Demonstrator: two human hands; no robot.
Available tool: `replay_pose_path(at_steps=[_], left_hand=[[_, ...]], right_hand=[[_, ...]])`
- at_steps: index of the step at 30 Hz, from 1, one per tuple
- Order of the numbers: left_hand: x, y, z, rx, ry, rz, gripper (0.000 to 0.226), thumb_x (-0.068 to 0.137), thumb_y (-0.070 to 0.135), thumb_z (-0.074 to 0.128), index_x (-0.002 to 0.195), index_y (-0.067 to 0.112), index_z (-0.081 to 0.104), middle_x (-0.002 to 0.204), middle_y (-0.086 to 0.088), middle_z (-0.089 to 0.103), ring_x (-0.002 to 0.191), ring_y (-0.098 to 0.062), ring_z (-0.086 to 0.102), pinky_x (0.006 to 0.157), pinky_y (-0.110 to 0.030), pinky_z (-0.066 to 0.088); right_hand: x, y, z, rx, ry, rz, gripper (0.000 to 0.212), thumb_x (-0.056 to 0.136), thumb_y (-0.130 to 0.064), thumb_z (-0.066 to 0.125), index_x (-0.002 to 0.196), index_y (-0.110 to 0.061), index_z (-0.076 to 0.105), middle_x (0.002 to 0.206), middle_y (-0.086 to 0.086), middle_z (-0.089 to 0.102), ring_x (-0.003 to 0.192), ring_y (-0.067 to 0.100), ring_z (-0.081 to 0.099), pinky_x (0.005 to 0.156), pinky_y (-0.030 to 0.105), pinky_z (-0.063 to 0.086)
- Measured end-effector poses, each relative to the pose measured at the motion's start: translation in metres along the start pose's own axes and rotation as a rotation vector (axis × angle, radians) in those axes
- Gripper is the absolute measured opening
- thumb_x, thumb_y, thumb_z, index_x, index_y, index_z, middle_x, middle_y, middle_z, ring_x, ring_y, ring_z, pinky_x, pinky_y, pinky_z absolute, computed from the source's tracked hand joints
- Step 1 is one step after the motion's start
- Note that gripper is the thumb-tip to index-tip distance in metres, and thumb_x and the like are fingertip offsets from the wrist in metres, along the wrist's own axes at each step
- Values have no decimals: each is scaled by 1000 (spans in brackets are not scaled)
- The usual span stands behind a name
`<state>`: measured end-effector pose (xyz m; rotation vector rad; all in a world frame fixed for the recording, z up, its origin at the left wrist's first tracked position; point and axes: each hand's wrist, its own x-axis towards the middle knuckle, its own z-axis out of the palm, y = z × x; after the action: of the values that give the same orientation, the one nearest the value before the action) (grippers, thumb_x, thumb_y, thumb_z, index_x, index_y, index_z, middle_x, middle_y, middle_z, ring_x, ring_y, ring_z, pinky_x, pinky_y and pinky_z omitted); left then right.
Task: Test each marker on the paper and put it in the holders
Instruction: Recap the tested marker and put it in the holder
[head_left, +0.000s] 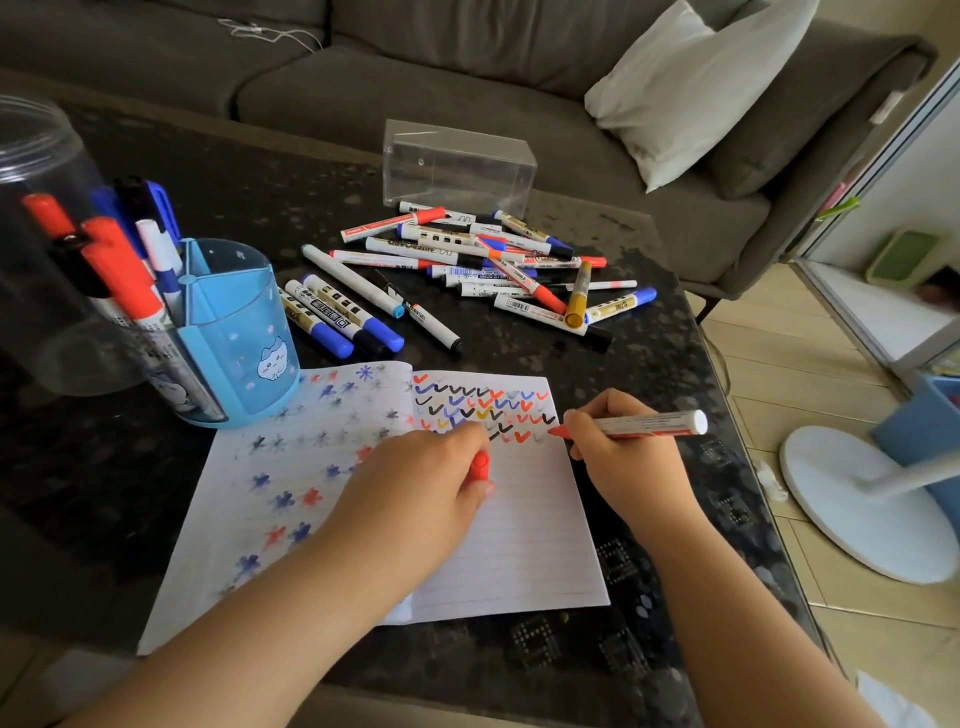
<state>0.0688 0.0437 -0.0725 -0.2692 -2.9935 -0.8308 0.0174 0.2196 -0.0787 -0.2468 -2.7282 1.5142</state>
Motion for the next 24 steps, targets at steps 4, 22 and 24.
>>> replay_pose_path(at_steps=[4, 22, 24], left_hand=[[0, 1, 1, 19, 10, 4, 14, 92, 38, 52, 102, 29, 49, 95, 10, 64, 88, -7, 58, 77, -25, 50], [-2, 1, -4, -83, 22, -30, 8, 90, 33, 58, 92, 30, 51, 82, 14, 58, 78, -2, 55, 69, -16, 45], [-1, 1, -4, -146, 66, -51, 10, 87, 30, 62, 85, 28, 53, 78, 13, 56, 71, -1, 52, 63, -11, 39]], right_hand=[[-1, -2, 0, -23, -37, -5, 19, 87, -20, 64, 71, -12, 58, 71, -2, 63, 39, -4, 47, 35, 11, 31], [-1, -3, -6, 70, 15, 97, 17, 86, -26, 64, 80, -11, 60, 61, -3, 61, 35, 0, 41, 35, 13, 30], [-2, -7, -8, 134, -5, 90, 18, 85, -28, 67, 80, -13, 59, 62, -2, 60, 40, 3, 39, 39, 17, 32]])
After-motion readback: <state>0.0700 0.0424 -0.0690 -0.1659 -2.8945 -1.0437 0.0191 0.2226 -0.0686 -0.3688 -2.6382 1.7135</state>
